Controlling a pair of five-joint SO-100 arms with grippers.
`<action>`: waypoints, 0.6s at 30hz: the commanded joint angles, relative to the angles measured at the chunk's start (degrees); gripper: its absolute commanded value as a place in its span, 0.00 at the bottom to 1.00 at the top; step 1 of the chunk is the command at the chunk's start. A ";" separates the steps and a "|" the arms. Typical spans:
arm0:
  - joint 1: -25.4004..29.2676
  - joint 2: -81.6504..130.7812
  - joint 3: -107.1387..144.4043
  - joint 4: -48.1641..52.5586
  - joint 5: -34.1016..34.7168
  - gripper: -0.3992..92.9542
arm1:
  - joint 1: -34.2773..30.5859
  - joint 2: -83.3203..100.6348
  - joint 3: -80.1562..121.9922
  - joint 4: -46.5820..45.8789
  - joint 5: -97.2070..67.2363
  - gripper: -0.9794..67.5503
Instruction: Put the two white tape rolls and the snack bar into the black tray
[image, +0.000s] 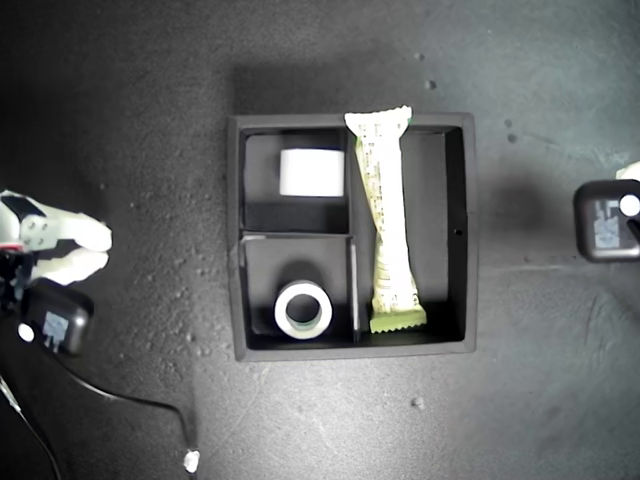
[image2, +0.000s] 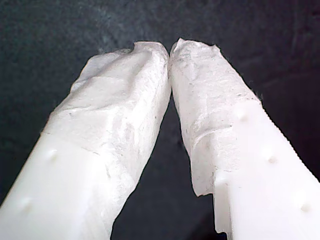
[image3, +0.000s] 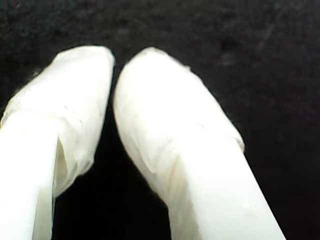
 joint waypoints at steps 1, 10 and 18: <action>0.62 2.81 1.85 -0.09 -1.05 0.01 | -1.14 13.71 17.40 -9.49 2.11 0.01; 0.26 2.81 7.38 -1.58 -0.70 0.01 | -2.72 50.27 50.10 -18.11 -1.14 0.01; 0.18 2.90 10.46 -2.02 -1.23 0.02 | -2.72 57.30 52.91 -6.94 -0.97 0.01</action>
